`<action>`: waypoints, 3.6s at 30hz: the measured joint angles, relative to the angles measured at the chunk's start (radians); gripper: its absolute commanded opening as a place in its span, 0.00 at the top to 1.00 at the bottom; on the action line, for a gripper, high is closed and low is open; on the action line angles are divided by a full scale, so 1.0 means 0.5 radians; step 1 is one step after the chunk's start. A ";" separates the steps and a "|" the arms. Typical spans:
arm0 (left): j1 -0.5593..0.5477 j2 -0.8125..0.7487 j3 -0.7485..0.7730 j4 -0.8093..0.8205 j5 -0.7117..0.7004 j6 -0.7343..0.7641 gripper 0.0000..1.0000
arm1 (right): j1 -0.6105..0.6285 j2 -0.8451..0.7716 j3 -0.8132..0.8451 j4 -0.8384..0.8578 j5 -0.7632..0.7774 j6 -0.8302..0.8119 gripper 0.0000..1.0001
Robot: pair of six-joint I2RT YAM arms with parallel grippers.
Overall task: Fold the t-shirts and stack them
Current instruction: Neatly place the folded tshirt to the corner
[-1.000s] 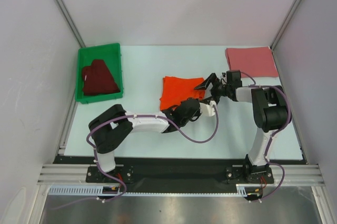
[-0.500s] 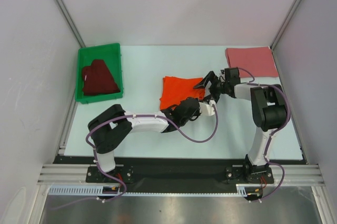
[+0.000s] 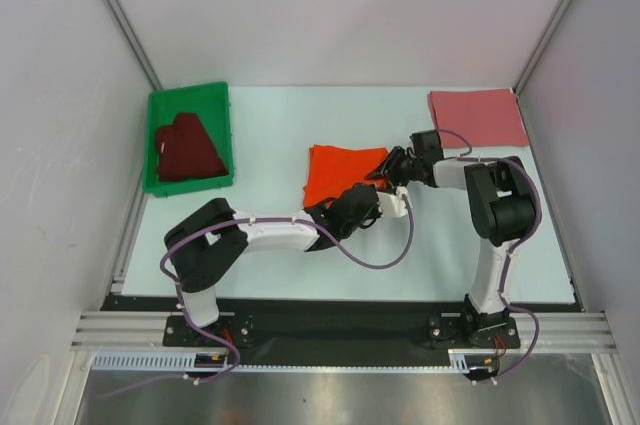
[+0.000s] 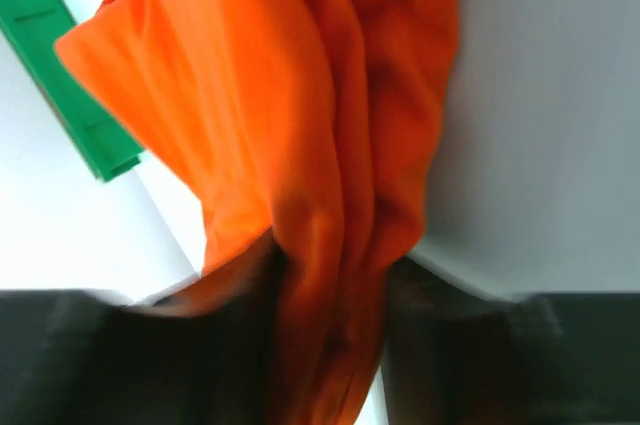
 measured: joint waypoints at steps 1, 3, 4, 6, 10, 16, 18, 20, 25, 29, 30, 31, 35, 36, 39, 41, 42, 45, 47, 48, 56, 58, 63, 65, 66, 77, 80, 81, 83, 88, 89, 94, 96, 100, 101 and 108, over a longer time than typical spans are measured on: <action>0.000 0.000 0.000 -0.001 0.003 -0.006 1.00 | 0.002 0.029 0.020 0.002 0.002 0.001 0.76; 0.000 0.000 0.000 -0.018 0.008 -0.026 0.96 | 0.008 0.091 0.082 -0.003 -0.011 -0.011 1.00; 0.001 0.000 0.000 -0.035 0.009 -0.043 0.91 | 0.011 0.118 0.121 -0.010 -0.023 -0.011 1.00; 0.009 0.000 0.007 -0.085 0.011 -0.099 0.75 | 0.022 0.150 0.197 -0.061 -0.022 -0.050 1.00; 0.043 -0.038 0.092 -0.266 0.070 -0.367 0.50 | 0.038 0.180 0.470 -0.355 0.108 -0.301 1.00; 0.295 -0.504 0.117 -0.644 0.291 -1.022 0.39 | 0.069 0.185 1.090 -0.985 0.481 -0.875 1.00; 0.403 -0.760 0.095 -0.729 0.351 -1.243 0.39 | 0.071 0.187 1.265 -1.142 0.617 -1.042 1.00; 0.450 -1.038 0.014 -0.732 0.409 -1.441 0.38 | 0.077 0.203 1.421 -1.292 0.752 -1.189 1.00; 0.419 -1.576 -0.291 -0.831 0.603 -1.790 0.38 | 0.074 0.264 1.705 -1.552 1.036 -1.486 1.00; 0.417 -1.726 -0.461 -0.973 0.658 -1.885 0.39 | 0.047 0.370 1.991 -1.739 1.179 -1.669 1.00; 0.417 -1.735 -0.486 -1.015 0.668 -1.887 0.39 | 0.035 0.397 2.061 -1.772 1.204 -1.717 1.00; 0.417 -1.736 -0.502 -1.056 0.673 -1.887 0.39 | 0.021 0.417 2.116 -1.791 1.224 -1.766 1.00; 0.417 -1.730 -0.516 -1.151 0.688 -1.862 0.39 | -0.037 0.504 2.329 -1.864 1.301 -1.968 1.00; 0.417 -1.724 -0.516 -1.156 0.693 -1.849 0.39 | -0.050 0.528 2.381 -1.880 1.309 -2.004 1.00; 0.415 -1.695 -0.516 -1.159 0.710 -1.811 0.39 | -0.101 0.625 2.585 -1.945 1.318 -2.107 1.00; 0.409 -1.666 -0.516 -1.157 0.717 -1.781 0.39 | -0.127 0.674 2.689 -1.968 1.318 -2.160 1.00; 0.409 -1.650 -0.516 -1.157 0.723 -1.771 0.39 | -0.138 0.685 2.710 -1.969 1.320 -2.196 1.00; 0.407 -1.611 -0.523 -1.147 0.724 -1.743 0.39 | -0.170 0.686 2.718 -1.973 1.334 -2.278 1.00; 0.407 -1.600 -0.536 -1.133 0.724 -1.743 0.39 | -0.180 0.686 2.718 -1.973 1.334 -2.313 1.00; 0.407 -1.596 -0.541 -1.129 0.724 -1.743 0.39 | -0.183 0.686 2.718 -1.971 1.334 -2.323 1.00; 0.407 -1.558 -0.553 -1.126 0.724 -1.746 0.39 | -0.213 0.686 2.718 -1.895 1.302 -2.425 1.00; 0.407 -1.550 -0.553 -1.119 0.734 -1.748 0.39 | -0.219 0.686 2.718 -1.878 1.286 -2.454 1.00; 0.412 -1.527 -0.556 -1.086 0.775 -1.752 0.39 | -0.233 0.706 2.773 -1.870 1.273 -2.531 1.00; 0.415 -1.527 -0.564 -1.082 0.780 -1.752 0.39 | -0.243 0.710 2.798 -1.870 1.273 -2.544 1.00; 0.418 -1.527 -0.569 -1.083 0.781 -1.752 0.39 | -0.247 0.710 2.803 -1.869 1.273 -2.546 1.00; 0.428 -1.521 -0.581 -1.070 0.813 -1.769 0.39 | -0.275 0.710 2.808 -1.859 1.265 -2.557 1.00; 0.433 -1.521 -0.583 -1.068 0.827 -1.781 0.39 | -0.275 0.710 2.808 -1.856 1.265 -2.562 1.00; 0.435 -1.521 -0.587 -1.067 0.829 -1.784 0.40 | -0.275 0.710 2.808 -1.856 1.265 -2.564 1.00; 0.440 -1.521 -0.597 -1.067 0.830 -1.786 0.39 | -0.275 0.710 2.808 -1.855 1.267 -2.567 1.00; 0.448 -1.521 -0.607 -1.068 0.834 -1.799 0.40 | -0.281 0.710 2.808 -1.846 1.268 -2.580 1.00; 0.449 -1.521 -0.607 -1.068 0.833 -1.799 0.40 | -0.285 0.710 2.808 -1.845 1.267 -2.580 1.00; 0.455 -1.521 -0.614 -1.081 0.834 -1.799 0.40 | -0.315 0.710 2.808 -1.842 1.268 -2.581 1.00; 0.455 -1.522 -0.616 -1.085 0.834 -1.799 0.40 | -0.326 0.710 2.808 -1.840 1.273 -2.581 1.00; 0.457 -1.522 -0.616 -1.087 0.835 -1.800 0.40 | -0.337 0.710 2.808 -1.836 1.276 -2.585 1.00; 0.458 -1.522 -0.616 -1.089 0.836 -1.801 0.40 | -0.344 0.710 2.808 -1.830 1.275 -2.586 1.00; 0.459 -1.522 -0.617 -1.187 0.842 -1.798 0.40 | -0.388 0.710 2.808 -1.810 1.269 -2.587 1.00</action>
